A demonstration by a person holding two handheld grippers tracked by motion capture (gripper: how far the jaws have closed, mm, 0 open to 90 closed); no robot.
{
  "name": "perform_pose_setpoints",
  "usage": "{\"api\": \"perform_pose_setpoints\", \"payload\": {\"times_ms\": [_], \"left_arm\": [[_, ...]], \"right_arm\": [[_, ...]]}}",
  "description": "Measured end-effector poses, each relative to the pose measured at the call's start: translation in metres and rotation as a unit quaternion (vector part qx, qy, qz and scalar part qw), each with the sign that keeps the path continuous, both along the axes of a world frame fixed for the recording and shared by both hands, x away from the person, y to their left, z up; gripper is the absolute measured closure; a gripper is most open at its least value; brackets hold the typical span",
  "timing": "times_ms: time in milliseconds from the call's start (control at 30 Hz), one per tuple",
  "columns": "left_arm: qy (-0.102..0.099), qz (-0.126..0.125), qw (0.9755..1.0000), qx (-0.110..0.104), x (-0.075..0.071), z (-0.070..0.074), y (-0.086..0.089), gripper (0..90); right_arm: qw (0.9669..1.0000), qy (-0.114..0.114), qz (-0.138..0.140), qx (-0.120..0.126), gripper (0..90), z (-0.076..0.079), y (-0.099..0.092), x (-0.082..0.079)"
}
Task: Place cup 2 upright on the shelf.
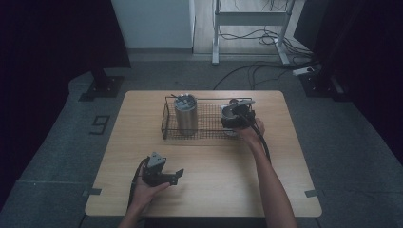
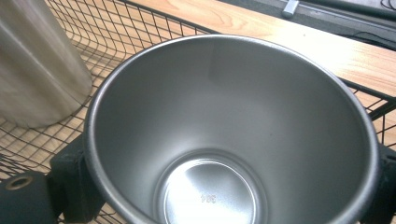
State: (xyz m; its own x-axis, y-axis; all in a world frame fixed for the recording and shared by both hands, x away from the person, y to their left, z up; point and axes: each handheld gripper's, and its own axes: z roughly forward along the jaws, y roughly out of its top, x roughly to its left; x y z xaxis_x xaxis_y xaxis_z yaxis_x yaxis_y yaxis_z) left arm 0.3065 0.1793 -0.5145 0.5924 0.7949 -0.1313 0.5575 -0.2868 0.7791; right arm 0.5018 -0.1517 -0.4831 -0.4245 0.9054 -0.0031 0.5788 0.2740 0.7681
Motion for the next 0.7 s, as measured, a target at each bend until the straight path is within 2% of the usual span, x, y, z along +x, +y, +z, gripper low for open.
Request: {"api": "perform_pose_setpoints", "payload": {"times_ms": [133, 300, 467, 600, 700], "left_arm": [[0.000, 0.000, 1.0000, -0.001, -0.0002, 0.0003, -0.0001, 11.2], [0.000, 0.000, 1.0000, -0.002, -0.0005, 0.0006, -0.0004, 11.2], [-0.001, -0.001, 1.0000, -0.001, -0.0008, 0.0011, -0.0004, 11.2], [-0.001, -0.001, 1.0000, -0.001, -0.0010, 0.0014, -0.0005, 11.2], [0.000, -0.004, 1.0000, -0.001, -0.0015, 0.0011, -0.0019, 11.2]], "right_arm": [[0.9999, 0.010, -0.001, -0.011, 7.3, -0.0012, 0.0020, 0.0011], [0.9990, 0.022, -0.007, -0.038, 7.3, -0.0038, 0.0065, 0.0025], [0.9986, 0.036, -0.013, -0.035, 7.0, -0.0027, 0.0052, 0.0031], [0.9971, 0.051, -0.022, -0.053, 5.9, -0.0016, 0.0045, 0.0004], [0.9967, 0.050, -0.030, -0.056, 2.6, -0.0025, 0.0005, -0.0025]]}}
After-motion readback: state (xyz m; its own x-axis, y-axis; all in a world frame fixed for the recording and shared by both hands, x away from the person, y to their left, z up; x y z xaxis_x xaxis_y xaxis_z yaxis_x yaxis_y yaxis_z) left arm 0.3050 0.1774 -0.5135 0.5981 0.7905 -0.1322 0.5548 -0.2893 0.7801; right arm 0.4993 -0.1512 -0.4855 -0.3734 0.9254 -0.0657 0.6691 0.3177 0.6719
